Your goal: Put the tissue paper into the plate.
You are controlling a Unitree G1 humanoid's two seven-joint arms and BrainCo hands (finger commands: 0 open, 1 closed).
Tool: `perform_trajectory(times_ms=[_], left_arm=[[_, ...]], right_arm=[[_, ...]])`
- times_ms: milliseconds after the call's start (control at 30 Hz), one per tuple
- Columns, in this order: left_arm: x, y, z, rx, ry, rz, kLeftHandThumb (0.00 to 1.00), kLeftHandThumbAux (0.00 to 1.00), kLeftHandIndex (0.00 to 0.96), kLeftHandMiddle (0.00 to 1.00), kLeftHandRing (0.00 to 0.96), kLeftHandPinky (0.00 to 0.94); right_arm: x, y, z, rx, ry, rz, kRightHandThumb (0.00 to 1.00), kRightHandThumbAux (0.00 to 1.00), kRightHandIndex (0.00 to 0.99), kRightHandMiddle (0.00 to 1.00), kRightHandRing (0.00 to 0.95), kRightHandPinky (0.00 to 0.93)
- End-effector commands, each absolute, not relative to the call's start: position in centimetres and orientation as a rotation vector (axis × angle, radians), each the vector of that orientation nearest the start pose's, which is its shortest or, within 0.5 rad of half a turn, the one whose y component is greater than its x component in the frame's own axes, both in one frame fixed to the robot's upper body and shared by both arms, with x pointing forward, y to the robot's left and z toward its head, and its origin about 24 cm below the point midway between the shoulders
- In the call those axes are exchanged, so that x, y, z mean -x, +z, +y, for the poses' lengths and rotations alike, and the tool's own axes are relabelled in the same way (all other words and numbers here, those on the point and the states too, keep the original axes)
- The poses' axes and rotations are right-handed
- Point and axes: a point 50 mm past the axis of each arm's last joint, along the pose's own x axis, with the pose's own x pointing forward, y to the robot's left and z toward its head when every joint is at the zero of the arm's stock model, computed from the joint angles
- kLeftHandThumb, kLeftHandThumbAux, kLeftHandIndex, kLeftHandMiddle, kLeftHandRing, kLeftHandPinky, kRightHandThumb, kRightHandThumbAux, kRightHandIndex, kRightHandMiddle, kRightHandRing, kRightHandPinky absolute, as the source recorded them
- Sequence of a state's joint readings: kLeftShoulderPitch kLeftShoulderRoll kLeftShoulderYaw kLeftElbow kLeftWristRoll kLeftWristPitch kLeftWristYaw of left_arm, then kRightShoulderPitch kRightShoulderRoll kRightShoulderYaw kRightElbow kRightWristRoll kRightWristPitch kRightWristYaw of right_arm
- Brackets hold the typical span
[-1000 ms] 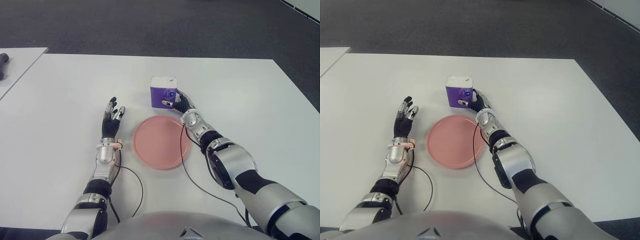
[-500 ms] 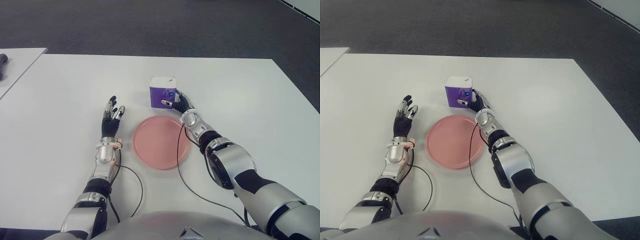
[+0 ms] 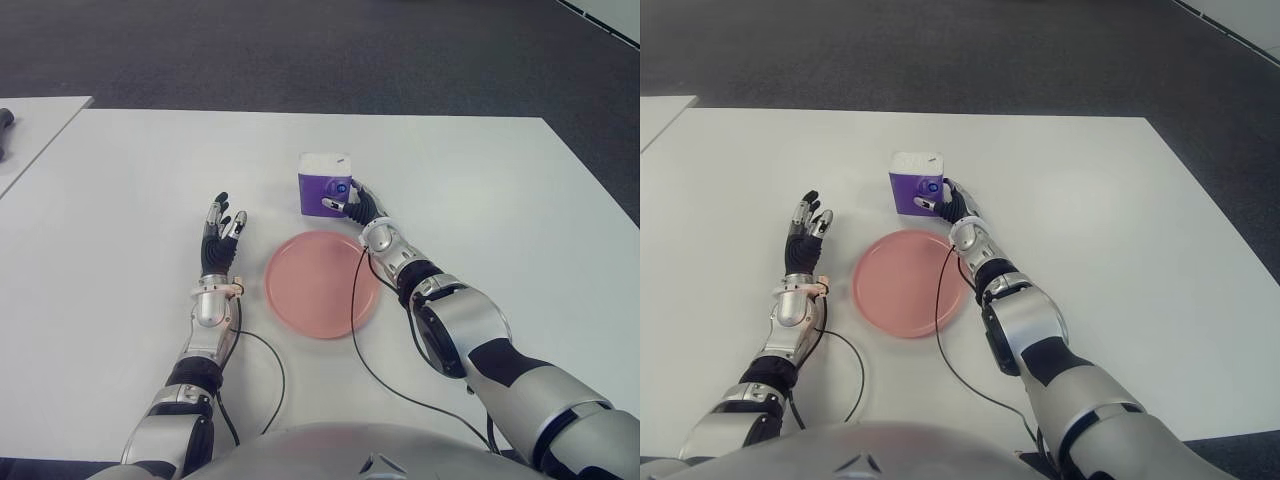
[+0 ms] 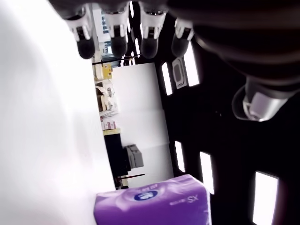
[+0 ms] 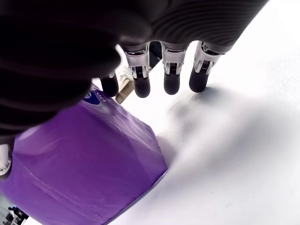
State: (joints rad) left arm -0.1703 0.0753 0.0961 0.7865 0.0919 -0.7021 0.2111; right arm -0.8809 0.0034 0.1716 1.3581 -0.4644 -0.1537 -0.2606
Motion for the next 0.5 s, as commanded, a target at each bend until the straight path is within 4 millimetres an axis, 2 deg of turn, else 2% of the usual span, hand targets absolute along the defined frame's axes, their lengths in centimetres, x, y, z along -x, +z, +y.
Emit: perform_trajectory(times_ms=[33,500], left_arm=[[-22.41,-5.30,18.37,-0.136,0.212,0.067,0.000,0.365,0.000,0.000,0.000,0.000],[-22.51,-5.17,18.30,-0.124,0.212,0.064,0.000,0.373,0.000,0.000,0.000,0.000]], right_arm=[[-35.58,0.98,-8.11,0.734,0.215,0.262,0.278,0.406,0.000,0.000,0.000,0.000],[-35.48,0.86,-8.08,0.742,0.224,0.258,0.310,0.432,0.000,0.000,0.000,0.000]])
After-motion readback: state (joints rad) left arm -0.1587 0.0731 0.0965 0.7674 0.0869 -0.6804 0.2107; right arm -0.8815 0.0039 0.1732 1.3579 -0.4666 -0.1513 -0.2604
